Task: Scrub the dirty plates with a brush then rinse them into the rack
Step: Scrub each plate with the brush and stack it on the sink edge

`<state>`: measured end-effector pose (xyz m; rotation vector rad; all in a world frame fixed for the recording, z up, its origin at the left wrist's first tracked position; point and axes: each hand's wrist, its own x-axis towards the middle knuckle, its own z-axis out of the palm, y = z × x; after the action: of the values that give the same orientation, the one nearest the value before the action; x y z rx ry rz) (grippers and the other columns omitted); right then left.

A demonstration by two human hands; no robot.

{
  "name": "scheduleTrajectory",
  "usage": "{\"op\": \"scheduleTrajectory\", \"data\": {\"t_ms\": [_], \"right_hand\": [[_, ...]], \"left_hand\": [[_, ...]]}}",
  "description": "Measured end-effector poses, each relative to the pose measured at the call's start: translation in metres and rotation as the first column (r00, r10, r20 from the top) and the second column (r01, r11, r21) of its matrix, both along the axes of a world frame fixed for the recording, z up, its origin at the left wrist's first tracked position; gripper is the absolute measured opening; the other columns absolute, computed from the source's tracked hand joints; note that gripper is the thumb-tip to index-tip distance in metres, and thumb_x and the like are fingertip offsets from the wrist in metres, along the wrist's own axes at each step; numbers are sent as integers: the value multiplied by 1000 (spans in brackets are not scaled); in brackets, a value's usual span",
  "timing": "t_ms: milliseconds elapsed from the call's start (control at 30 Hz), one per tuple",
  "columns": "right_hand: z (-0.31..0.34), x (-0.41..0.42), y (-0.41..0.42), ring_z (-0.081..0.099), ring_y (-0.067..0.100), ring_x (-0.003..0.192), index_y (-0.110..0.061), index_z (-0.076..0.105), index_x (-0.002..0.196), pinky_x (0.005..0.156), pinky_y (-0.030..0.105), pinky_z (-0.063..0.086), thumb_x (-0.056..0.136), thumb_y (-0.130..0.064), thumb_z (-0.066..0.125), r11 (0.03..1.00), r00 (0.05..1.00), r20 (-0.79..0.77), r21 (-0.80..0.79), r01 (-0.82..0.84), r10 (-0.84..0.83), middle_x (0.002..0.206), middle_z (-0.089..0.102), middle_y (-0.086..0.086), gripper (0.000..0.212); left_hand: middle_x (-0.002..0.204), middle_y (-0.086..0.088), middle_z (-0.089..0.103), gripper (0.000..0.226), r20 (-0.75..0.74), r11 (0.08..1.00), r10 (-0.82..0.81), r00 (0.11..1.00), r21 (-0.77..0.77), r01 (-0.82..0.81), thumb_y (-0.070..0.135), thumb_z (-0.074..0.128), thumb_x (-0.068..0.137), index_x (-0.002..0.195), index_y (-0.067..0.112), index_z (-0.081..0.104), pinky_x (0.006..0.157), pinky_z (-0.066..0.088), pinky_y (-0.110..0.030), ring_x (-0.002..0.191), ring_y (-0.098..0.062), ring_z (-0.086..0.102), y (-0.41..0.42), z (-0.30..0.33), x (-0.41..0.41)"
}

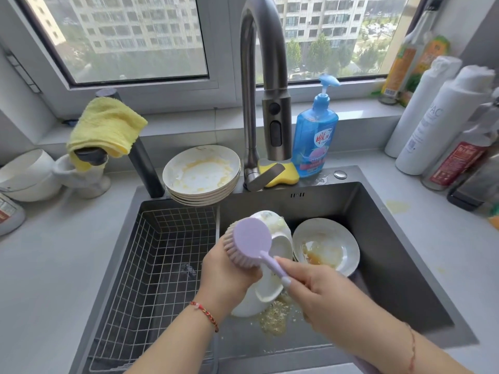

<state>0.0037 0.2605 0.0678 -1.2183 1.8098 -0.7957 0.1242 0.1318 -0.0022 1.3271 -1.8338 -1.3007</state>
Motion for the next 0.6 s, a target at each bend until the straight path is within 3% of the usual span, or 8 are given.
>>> {"op": "scheduleTrajectory", "data": {"t_ms": [67, 133, 233, 300, 333, 467, 533, 600], "right_hand": [[6, -3, -4, 33, 10, 51, -70, 50, 111, 50, 23, 32, 98, -33, 42, 1000, 1000, -29, 30, -3, 4, 53, 35, -10, 40], [11, -18, -11, 31, 11, 45, -68, 56, 97, 43, 21, 30, 98, -32, 43, 993, 994, 9, 42, 108, -108, 48, 32, -9, 39], [-1, -50, -15, 27, 13, 37, -42, 68, 102, 40, 21, 29, 98, -23, 42, 932, 927, 138, 155, 327, -348, 44, 30, -3, 32], [-22, -58, -7, 25, 15, 37, -14, 66, 106, 40, 23, 28, 98, -20, 42, 882, 847, 277, 277, 381, -453, 45, 31, 1, 26], [-33, -57, -4, 24, 16, 37, -9, 62, 104, 40, 22, 28, 98, -21, 42, 854, 793, 341, 329, 403, -505, 45, 31, 2, 24], [-66, -43, -3, 23, 11, 32, -4, 56, 100, 32, 19, 28, 96, -17, 49, 792, 548, 577, 373, 483, -606, 45, 33, 1, 15], [-75, -36, -6, 28, 8, 33, -3, 52, 102, 32, 20, 31, 92, -24, 59, 778, 505, 614, 329, 535, -607, 56, 46, 5, 24], [-79, -31, -12, 33, 6, 37, -4, 51, 107, 36, 23, 37, 79, -39, 70, 761, 518, 588, 296, 578, -622, 80, 62, 12, 48]], "left_hand": [[91, 12, 67, 51, 8, 999, -41, 999, -2, 41, 2, 81, 62, 91, 36, 57, 75, 55, -21, 86, -2, 63, 1, 0, 3], [80, 9, 66, 41, 60, 994, -101, 993, -36, 103, 10, 84, 60, 84, 29, 57, 60, 52, -18, 71, 2, 62, 2, 1, 9], [75, 7, 63, 38, 65, 987, -119, 991, -98, 125, 11, 86, 63, 80, 26, 56, 54, 47, -14, 65, 1, 60, 2, 1, 14], [79, 4, 65, 37, 17, 994, -63, 998, -89, 65, 9, 87, 63, 83, 21, 58, 54, 49, -15, 66, -6, 61, -2, 3, 17], [81, 3, 65, 38, -21, 997, -31, 999, -78, 29, 8, 87, 64, 84, 19, 58, 55, 50, -16, 69, -7, 62, -5, 4, 18], [85, 2, 68, 40, -167, 996, 69, 984, -38, -76, 3, 88, 64, 88, 19, 59, 60, 55, -22, 75, -12, 67, -13, 8, 17], [85, 2, 70, 43, -253, 994, 106, 962, -5, -111, 4, 90, 62, 89, 21, 61, 63, 56, -25, 76, -13, 69, -13, 9, 14], [87, 0, 73, 48, -339, 991, 131, 932, 36, -126, 17, 92, 53, 91, 23, 63, 69, 59, -34, 80, -17, 72, -10, 12, 11]]}}
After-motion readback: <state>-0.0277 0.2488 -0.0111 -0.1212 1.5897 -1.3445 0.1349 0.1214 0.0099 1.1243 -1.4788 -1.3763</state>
